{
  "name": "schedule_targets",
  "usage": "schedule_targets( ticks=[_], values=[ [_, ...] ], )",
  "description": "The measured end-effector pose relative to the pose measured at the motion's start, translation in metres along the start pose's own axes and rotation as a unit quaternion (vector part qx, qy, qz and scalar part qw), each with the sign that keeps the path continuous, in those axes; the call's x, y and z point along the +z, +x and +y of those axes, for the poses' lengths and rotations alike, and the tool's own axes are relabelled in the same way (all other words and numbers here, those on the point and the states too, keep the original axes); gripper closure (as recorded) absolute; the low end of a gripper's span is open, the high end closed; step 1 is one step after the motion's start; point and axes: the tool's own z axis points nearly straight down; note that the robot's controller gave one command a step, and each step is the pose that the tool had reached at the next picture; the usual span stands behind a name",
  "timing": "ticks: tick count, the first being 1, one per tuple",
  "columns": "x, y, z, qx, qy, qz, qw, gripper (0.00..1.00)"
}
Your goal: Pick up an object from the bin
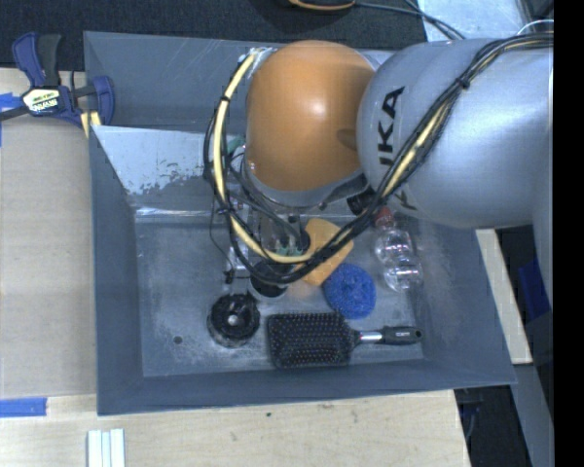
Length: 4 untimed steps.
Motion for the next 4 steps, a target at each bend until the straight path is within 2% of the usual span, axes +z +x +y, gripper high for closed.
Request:
schedule_targets(
  ticks=[1, 2, 3, 4],
  values=[
    [-0.005, -0.002, -0.001, 0.002, -0.001, -0.0041, 1.0000, 0.00],
    [0.086, -0.002, -0.043, -0.135, -0.002, -0.0076, 0.9908, 0.00],
    [0.091, 0.000, -0.045, -0.130, -0.001, -0.0028, 0.9915, 0.00],
    [0.089, 0.004, -0.069, -0.308, 0.000, -0.0077, 0.9515, 0.00]
  ],
)
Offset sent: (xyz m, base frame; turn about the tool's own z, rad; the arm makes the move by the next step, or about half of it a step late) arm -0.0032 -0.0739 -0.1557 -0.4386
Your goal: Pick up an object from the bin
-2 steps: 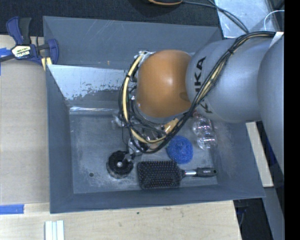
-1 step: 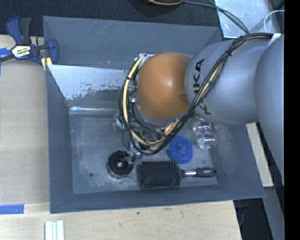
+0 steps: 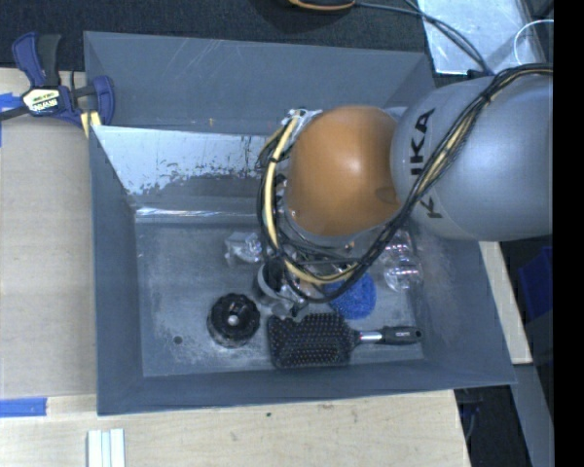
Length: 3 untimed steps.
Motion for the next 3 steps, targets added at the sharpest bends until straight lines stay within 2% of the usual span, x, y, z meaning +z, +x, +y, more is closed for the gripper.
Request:
schedule_targets(
  ticks=[1, 2, 3],
  values=[
    [0.015, -0.011, 0.010, -0.007, 0.001, -0.0030, 1.0000, 0.00],
    [0.066, -0.004, -0.016, -0.286, 0.000, -0.0011, 0.9583, 1.00],
    [0.066, -0.004, -0.016, -0.285, 0.000, -0.0010, 0.9584, 1.00]
  ],
)
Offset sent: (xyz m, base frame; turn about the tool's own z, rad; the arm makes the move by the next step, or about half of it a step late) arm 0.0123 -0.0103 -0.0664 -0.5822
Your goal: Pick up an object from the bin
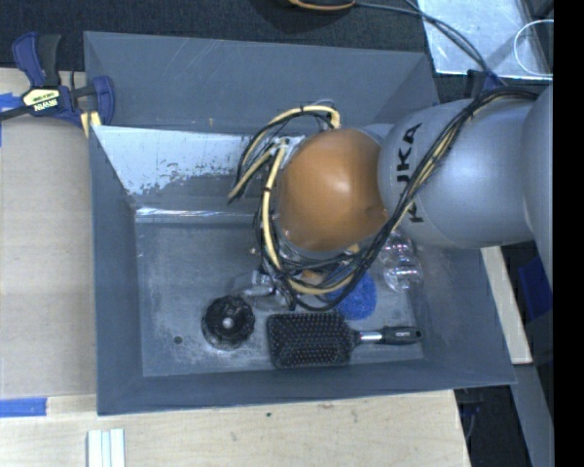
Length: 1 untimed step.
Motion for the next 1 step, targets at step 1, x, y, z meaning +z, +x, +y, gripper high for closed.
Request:
schedule_targets(
  ticks=[1],
  values=[
    [-0.0086, 0.0008, 0.0019, 0.000, -0.003, 0.0009, 1.0000, 1.00]
  ],
)
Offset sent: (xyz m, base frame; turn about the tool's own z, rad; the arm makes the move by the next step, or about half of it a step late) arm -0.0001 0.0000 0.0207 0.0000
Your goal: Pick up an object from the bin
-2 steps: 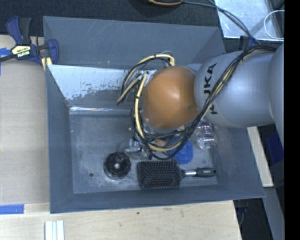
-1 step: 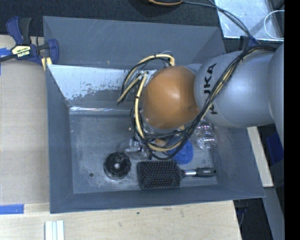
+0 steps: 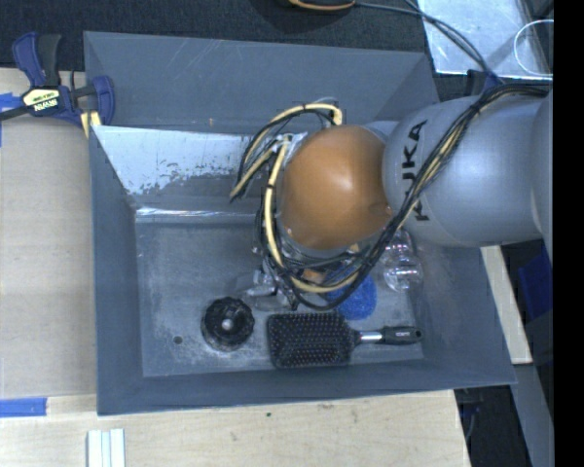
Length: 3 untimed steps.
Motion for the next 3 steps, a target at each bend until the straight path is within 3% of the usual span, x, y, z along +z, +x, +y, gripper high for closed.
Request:
schedule_targets(
  ticks=[3],
  values=[
    [-0.039, -0.001, -0.002, 0.001, 0.002, -0.0015, 1.0000, 1.00]
  ],
)
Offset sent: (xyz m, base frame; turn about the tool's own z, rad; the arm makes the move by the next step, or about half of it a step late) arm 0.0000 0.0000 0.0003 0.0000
